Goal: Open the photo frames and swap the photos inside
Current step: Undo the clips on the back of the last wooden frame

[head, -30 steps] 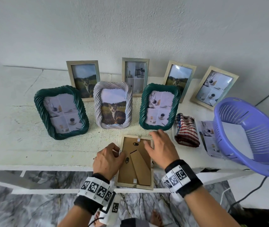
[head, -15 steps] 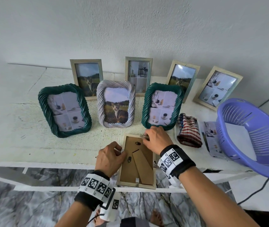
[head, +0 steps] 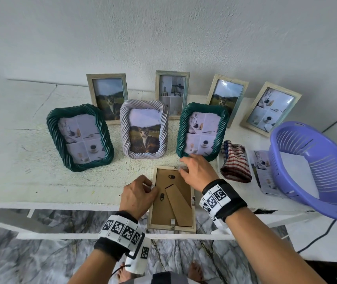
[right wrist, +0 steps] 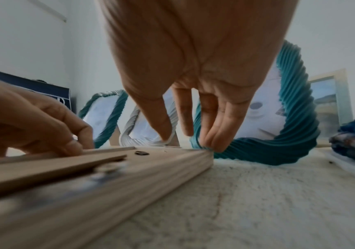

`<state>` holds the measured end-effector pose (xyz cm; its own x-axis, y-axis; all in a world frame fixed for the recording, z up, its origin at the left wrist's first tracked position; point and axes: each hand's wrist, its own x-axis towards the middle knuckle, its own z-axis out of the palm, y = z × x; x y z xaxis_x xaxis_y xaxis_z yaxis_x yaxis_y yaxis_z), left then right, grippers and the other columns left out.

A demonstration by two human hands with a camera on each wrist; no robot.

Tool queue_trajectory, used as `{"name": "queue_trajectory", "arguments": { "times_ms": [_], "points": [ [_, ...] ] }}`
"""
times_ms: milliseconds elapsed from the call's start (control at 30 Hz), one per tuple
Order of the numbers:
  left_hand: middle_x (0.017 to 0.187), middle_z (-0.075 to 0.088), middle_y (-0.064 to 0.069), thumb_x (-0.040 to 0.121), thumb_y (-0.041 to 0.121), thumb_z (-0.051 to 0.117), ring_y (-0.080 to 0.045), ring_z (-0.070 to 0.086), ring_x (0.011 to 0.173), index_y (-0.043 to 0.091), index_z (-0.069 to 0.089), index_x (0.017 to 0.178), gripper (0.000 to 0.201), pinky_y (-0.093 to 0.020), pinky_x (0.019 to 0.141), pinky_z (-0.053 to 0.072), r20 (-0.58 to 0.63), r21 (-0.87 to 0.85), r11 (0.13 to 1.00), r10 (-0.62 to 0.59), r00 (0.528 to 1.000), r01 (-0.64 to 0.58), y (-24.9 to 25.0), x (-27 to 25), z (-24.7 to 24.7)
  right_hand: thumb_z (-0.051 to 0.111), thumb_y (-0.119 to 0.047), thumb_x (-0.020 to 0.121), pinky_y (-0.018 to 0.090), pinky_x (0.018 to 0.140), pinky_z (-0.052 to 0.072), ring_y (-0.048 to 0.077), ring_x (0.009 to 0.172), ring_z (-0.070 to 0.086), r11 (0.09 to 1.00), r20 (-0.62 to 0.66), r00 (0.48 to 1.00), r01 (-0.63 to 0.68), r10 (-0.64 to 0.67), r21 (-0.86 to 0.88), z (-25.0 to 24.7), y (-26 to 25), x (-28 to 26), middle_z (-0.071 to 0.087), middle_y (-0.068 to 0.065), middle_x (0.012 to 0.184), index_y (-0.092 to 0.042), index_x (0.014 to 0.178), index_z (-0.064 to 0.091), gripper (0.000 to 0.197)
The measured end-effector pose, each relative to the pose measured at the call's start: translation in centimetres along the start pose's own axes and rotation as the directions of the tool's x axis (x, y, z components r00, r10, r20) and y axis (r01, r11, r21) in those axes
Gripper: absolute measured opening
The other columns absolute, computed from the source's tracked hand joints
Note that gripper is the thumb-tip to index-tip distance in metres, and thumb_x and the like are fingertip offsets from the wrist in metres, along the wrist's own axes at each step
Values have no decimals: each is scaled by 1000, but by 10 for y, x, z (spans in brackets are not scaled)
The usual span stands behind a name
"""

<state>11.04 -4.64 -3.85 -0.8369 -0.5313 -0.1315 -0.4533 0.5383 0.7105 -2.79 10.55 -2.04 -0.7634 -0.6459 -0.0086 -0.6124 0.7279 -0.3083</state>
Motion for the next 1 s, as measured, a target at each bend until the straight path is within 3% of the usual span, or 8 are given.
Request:
{"name": "queue_trajectory", "arguments": {
  "times_ms": [67, 167, 333, 533, 667, 867, 1000],
  "points": [
    [71, 66, 6, 81, 32, 69, -18, 65, 70, 17, 62, 85, 17, -26, 68, 51, 8, -17, 1000, -9, 1000, 9, -2, 2, 1, 53, -30, 95, 33, 83, 51, 21, 101, 52, 1000, -59, 998, 12, -12, -3, -4, -5, -15, 56, 7, 109, -10, 115, 59, 29],
    [73, 68, 4, 81, 33, 71, -19, 67, 70, 19, 62, 85, 17, -36, 73, 58, 18, -59, 998, -19, 1000, 20, -5, 2, 1, 50, -32, 93, 24, 64, 48, 14, 84, 47, 998, -135, 988, 70, -69, 4, -9, -21, -51, 48, 0, 95, -15, 95, 58, 19],
    [79, 72, 1, 80, 34, 74, -20, 70, 74, 19, 65, 90, 20, -42, 72, 60, 60, -158, 986, -49, 997, 58, -12, 3, 3, 48, -44, 88, 17, 54, 43, 4, 66, 42, 993, -56, 991, 120, -119, 14, 8, -38, -116, 44, -10, 83, -19, 78, 61, 29],
    [79, 72, -1, 82, 32, 73, -22, 70, 72, 16, 66, 91, 20, -41, 70, 60, 43, -153, 987, -49, 998, 55, -10, 2, 3, 42, -52, 86, 27, 61, 52, 11, 71, 50, 983, -98, 985, 128, -142, -134, 26, -47, -142, 54, -5, 82, -19, 75, 65, 41],
    [78, 71, 0, 80, 34, 72, -24, 69, 75, 19, 64, 89, 20, -44, 69, 60, 54, -148, 987, -56, 997, 64, -10, 3, 4, 64, -51, 81, 33, 64, 52, 17, 74, 53, 970, -107, 986, 103, -129, -221, 31, -57, -142, 56, 0, 85, -17, 75, 66, 35],
    [78, 71, -1, 80, 31, 72, -24, 69, 75, 17, 63, 87, 18, -43, 68, 60, 49, -119, 992, -46, 998, 52, -8, 3, 3, 64, -46, 78, 30, 66, 52, 14, 73, 53, 994, -169, 985, 25, -43, -109, 41, -61, -139, 53, -4, 83, -19, 77, 61, 27],
    [78, 71, -1, 80, 32, 71, -24, 69, 74, 16, 63, 88, 19, -43, 68, 60, 45, -108, 993, -39, 998, 43, -8, 3, 4, 58, -38, 86, 30, 71, 50, 14, 77, 50, 986, -148, 979, 127, -142, -104, 45, -55, -139, 50, -5, 89, -20, 83, 58, 18]
  ]
}}
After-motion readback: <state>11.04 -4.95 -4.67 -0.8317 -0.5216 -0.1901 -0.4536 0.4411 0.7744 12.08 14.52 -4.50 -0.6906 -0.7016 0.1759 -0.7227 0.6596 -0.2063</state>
